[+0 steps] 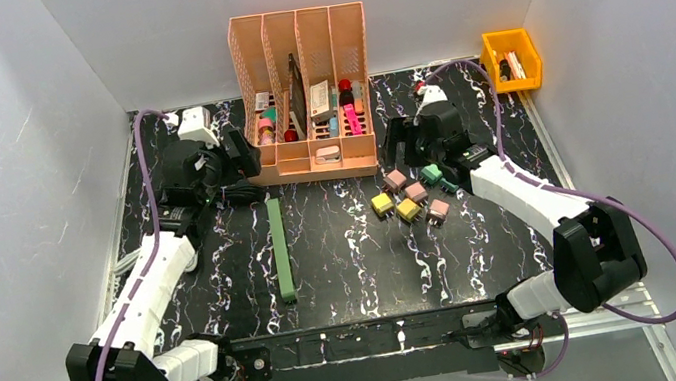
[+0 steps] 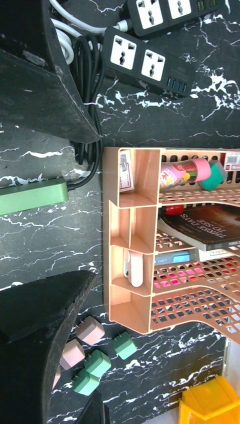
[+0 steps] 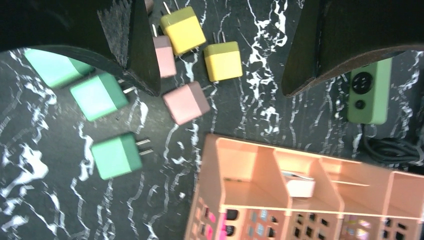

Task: Pull the plug off the socket

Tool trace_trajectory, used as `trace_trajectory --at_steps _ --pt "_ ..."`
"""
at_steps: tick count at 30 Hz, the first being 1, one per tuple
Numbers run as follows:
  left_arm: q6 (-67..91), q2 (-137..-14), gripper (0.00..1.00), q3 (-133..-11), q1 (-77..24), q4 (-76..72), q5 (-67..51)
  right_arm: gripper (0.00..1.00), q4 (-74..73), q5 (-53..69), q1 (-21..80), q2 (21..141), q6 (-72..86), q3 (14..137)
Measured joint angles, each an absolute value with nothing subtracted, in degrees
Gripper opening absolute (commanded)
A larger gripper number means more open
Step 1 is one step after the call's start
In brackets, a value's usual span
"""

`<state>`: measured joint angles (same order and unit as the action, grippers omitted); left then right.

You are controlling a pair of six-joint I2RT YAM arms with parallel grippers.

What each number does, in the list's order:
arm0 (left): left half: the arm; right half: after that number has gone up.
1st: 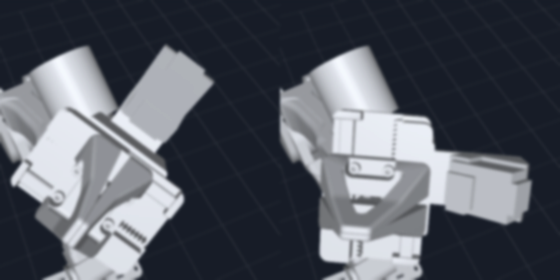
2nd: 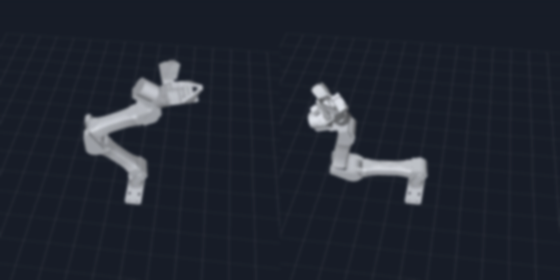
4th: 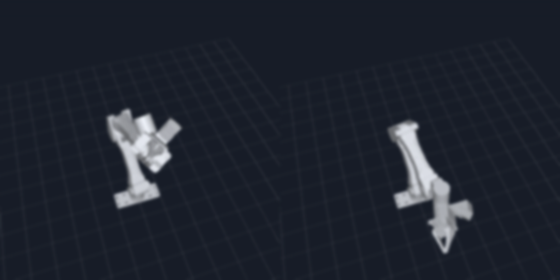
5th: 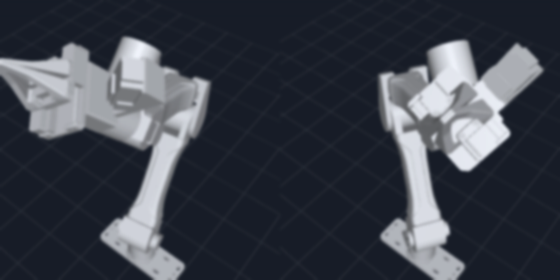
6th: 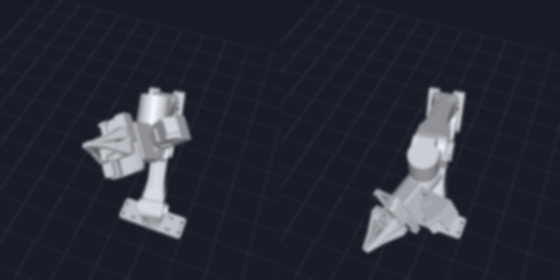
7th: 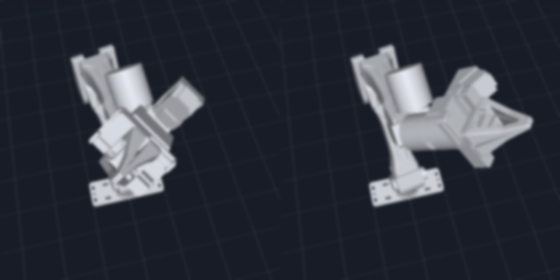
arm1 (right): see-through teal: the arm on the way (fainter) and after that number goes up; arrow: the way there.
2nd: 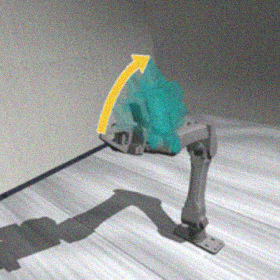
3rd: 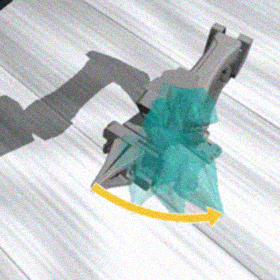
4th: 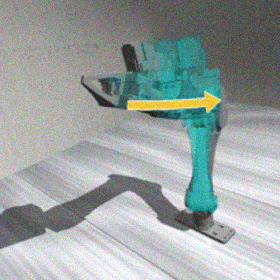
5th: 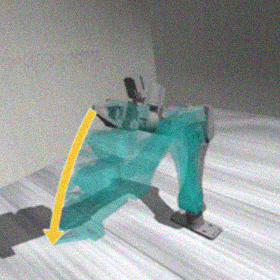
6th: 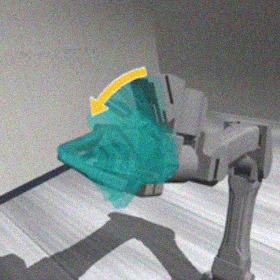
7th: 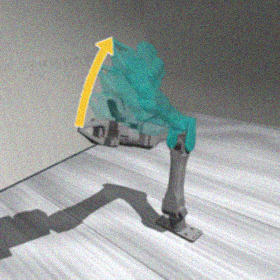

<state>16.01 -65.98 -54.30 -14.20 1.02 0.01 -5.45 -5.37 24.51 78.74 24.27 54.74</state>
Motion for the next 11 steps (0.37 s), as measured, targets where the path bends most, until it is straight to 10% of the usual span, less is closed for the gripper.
trace_trajectory --at_steps 11 --pt "16.03 -65.41 0.98 -53.82 -14.20 -0.51 -0.27 0.98 3.38 4.16 24.80 79.66 21.71 54.57"
